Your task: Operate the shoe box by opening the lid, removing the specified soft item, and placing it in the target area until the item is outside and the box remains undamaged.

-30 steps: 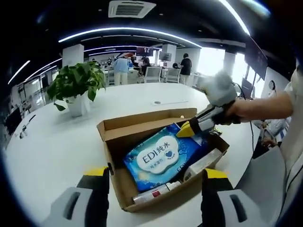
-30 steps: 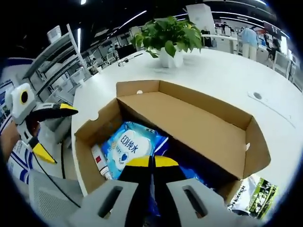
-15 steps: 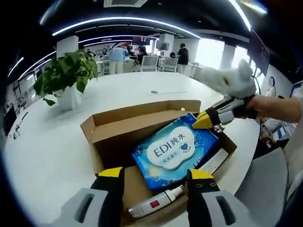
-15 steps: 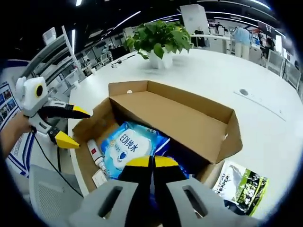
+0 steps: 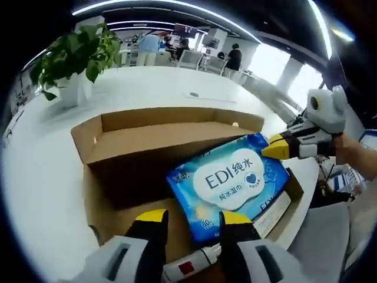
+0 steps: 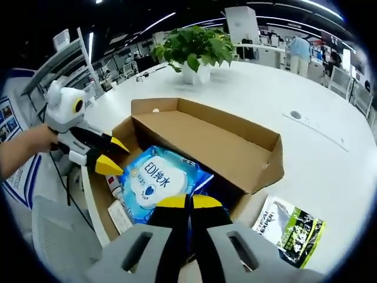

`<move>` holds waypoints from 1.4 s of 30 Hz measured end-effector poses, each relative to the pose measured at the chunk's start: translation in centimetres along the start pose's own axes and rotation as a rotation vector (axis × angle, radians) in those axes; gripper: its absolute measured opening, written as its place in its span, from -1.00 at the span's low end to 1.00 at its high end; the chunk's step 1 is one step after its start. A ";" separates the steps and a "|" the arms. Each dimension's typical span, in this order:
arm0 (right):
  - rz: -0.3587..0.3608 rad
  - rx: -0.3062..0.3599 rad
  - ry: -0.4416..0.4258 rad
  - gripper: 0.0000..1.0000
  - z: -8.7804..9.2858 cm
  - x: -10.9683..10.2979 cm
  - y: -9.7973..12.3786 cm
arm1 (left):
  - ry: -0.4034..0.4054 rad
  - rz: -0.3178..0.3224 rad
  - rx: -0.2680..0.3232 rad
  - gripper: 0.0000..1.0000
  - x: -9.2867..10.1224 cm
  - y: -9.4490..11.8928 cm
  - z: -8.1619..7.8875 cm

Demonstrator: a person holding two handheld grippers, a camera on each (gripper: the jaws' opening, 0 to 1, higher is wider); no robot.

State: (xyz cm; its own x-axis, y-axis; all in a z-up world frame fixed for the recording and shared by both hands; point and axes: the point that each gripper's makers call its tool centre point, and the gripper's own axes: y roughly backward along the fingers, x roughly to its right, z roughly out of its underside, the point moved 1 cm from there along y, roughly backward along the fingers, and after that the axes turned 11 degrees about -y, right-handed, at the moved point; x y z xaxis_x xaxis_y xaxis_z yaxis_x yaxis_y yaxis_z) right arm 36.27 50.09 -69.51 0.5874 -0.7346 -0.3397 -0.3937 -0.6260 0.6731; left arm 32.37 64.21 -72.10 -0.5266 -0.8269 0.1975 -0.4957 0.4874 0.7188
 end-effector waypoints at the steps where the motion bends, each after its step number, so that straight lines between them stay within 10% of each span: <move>1: 0.001 0.000 0.001 -1.00 0.0 0.0 0.0 | 0.011 0.007 -0.003 -0.35 0.1 -0.2 0.2; 11: 0.004 -0.001 0.013 -1.00 0.3 0.4 0.2 | 0.160 0.105 -0.034 -0.56 1.3 -1.8 0.9; 21: 0.001 0.012 -0.033 -1.00 0.4 0.3 0.3 | 0.181 0.078 -0.036 -0.91 1.0 -1.6 0.8; 42: -0.038 0.071 -0.138 -1.00 -0.5 -0.4 2.3 | 0.157 0.073 0.016 -0.97 2.1 1.1 -1.0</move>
State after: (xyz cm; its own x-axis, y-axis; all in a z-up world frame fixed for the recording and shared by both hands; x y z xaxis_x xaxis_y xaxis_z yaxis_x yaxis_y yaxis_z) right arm 35.46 49.04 -67.48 0.5021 -0.7360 -0.4542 -0.4249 -0.6673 0.6117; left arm 31.40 62.74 -70.18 -0.4477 -0.8224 0.3511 -0.4718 0.5508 0.6885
